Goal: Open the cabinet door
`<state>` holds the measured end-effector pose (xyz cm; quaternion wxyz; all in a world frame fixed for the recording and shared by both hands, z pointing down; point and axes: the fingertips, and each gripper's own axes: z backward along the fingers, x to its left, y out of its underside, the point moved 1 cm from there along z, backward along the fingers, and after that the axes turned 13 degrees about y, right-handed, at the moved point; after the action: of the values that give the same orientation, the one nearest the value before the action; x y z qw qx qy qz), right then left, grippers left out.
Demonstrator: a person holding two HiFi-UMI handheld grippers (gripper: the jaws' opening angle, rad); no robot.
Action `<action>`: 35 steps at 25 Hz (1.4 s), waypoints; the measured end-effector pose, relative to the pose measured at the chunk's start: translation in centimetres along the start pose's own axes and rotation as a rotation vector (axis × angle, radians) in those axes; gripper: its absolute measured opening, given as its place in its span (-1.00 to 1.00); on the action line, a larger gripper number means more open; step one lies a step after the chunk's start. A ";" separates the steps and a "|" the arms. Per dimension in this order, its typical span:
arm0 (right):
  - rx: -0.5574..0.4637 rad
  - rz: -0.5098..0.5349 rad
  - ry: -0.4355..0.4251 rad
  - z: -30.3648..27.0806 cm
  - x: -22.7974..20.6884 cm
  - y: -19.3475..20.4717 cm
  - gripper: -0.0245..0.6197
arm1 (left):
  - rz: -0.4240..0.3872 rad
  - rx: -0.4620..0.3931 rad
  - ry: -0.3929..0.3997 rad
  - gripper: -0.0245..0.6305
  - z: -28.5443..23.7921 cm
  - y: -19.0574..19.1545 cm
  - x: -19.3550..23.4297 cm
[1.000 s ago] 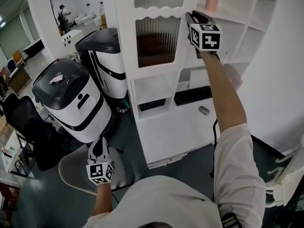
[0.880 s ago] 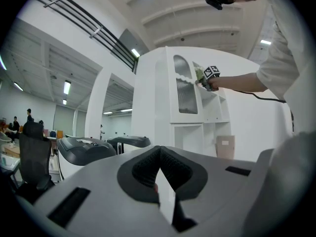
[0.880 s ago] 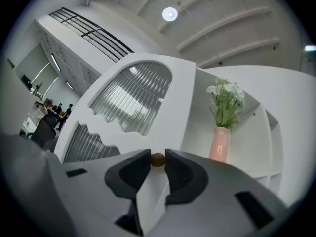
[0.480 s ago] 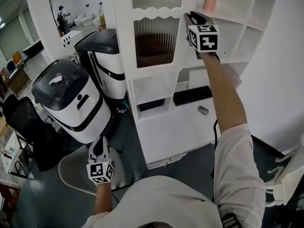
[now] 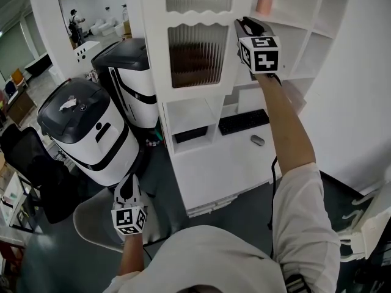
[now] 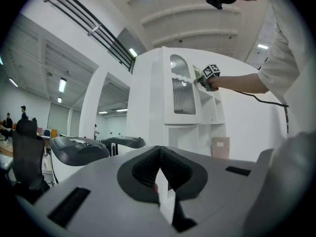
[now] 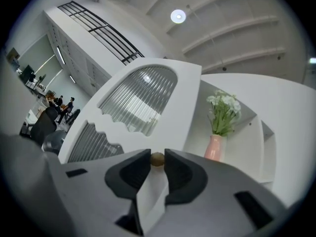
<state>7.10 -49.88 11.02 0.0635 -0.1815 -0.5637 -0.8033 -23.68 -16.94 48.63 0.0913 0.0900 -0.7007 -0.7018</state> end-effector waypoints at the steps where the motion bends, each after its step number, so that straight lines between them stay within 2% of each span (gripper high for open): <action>1: 0.001 0.000 0.002 0.2 0.0 -0.1 -0.65 | 0.000 0.000 0.004 -0.93 -0.1 0.0 0.0; 8: -0.005 0.008 0.008 2.0 0.0 -0.8 -0.67 | -0.001 -0.011 0.037 -0.93 -0.8 -0.6 -0.5; 18: -0.043 0.100 0.025 4.7 0.2 -1.7 -0.67 | 0.002 -0.021 0.082 -0.93 -1.6 -1.0 -1.3; 35: -0.198 0.375 0.048 9.4 1.1 -3.5 -0.69 | 0.014 -0.017 0.123 -0.93 -2.8 -0.8 -2.2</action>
<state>7.08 -39.82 11.16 0.2072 -0.2694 -0.4366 -0.8330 -20.84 -19.13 47.86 0.1400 0.1272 -0.6886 -0.7001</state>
